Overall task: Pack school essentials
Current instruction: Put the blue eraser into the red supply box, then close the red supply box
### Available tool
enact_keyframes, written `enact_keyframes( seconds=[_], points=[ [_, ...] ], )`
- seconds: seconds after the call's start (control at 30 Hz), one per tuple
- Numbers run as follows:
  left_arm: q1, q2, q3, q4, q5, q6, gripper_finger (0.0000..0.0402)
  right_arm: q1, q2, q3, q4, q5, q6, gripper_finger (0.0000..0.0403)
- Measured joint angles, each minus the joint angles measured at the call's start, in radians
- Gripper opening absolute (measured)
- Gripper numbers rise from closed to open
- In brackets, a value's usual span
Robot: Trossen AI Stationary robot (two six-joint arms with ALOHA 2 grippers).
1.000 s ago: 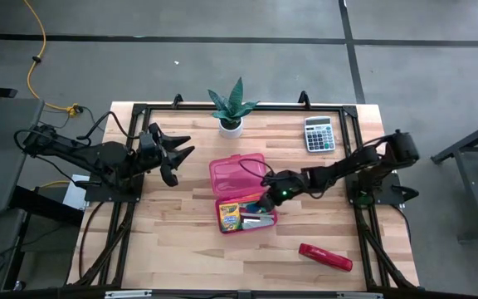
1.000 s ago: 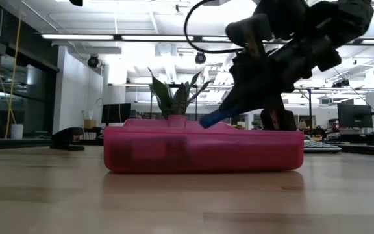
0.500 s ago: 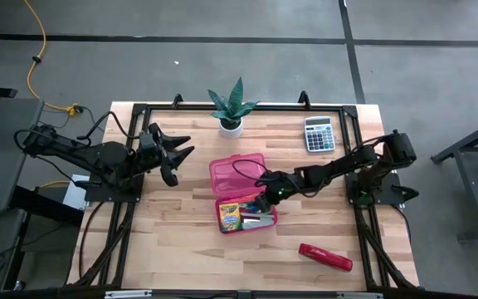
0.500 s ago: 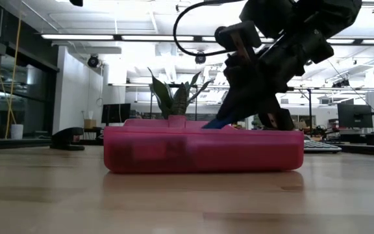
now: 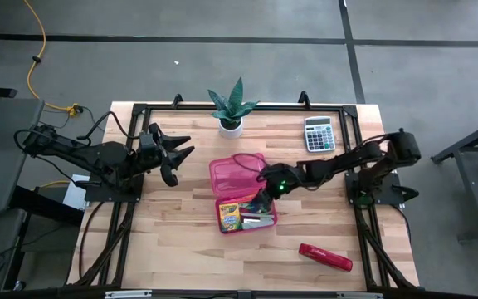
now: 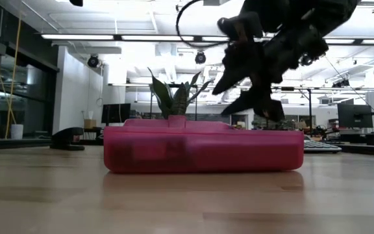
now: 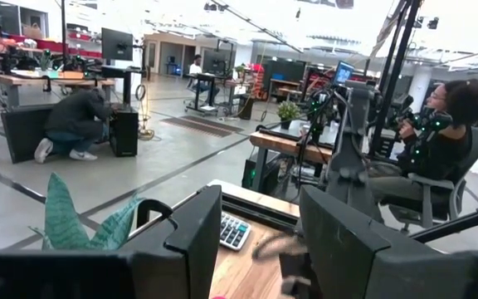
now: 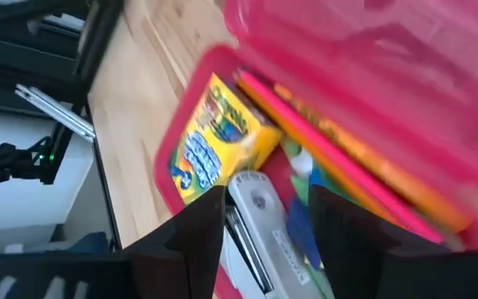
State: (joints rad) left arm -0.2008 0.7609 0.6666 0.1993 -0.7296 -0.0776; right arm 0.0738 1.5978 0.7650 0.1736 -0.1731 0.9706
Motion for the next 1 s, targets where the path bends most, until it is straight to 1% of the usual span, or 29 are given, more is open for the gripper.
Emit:
enact_keyframes(
  seconds=[0.1, 0.3, 0.43, 0.5, 0.57, 0.63, 0.7, 0.73, 0.87, 1.0],
  points=[
    [0.000, 0.000, 0.000, -0.001, 0.000, 0.000, 0.0151, -0.028, -0.078, 0.000, -0.068, 0.033, -0.056, 0.0168],
    [0.000, 0.000, 0.000, -0.009, 0.000, -0.001, 0.0151, -0.063, -0.257, 0.000, -0.225, 0.173, -0.153, 0.0169],
    [0.000, 0.000, 0.000, -0.032, -0.001, -0.019, 0.0151, -0.071, -0.341, 0.000, -0.352, 0.229, -0.195, 0.0168],
    [0.000, 0.000, 0.000, -0.052, -0.007, -0.042, 0.0151, -0.071, -0.356, -0.003, -0.430, 0.231, -0.234, 0.0155],
    [0.000, 0.000, 0.000, -0.079, -0.013, -0.068, 0.0151, -0.071, -0.361, -0.026, -0.466, 0.219, -0.251, 0.0123],
    [0.000, 0.002, 0.001, -0.103, -0.016, -0.096, 0.0151, -0.067, -0.362, -0.066, -0.457, 0.197, -0.240, 0.0074],
    [0.000, 0.006, 0.001, -0.133, -0.017, -0.123, 0.0151, -0.066, -0.362, -0.122, -0.409, 0.176, -0.205, 0.0025],
    [0.000, 0.009, 0.001, -0.149, -0.016, -0.138, 0.0151, -0.063, -0.362, -0.154, -0.374, 0.162, -0.184, 0.0013],
    [0.000, 0.034, 0.002, -0.264, -0.017, -0.231, 0.0151, -0.030, -0.361, -0.283, -0.183, 0.091, -0.069, 0.0022],
    [0.000, 0.083, 0.001, -0.438, -0.017, -0.382, 0.0146, 0.040, -0.361, -0.350, -0.131, 0.039, 0.016, 0.0003]
  ],
)
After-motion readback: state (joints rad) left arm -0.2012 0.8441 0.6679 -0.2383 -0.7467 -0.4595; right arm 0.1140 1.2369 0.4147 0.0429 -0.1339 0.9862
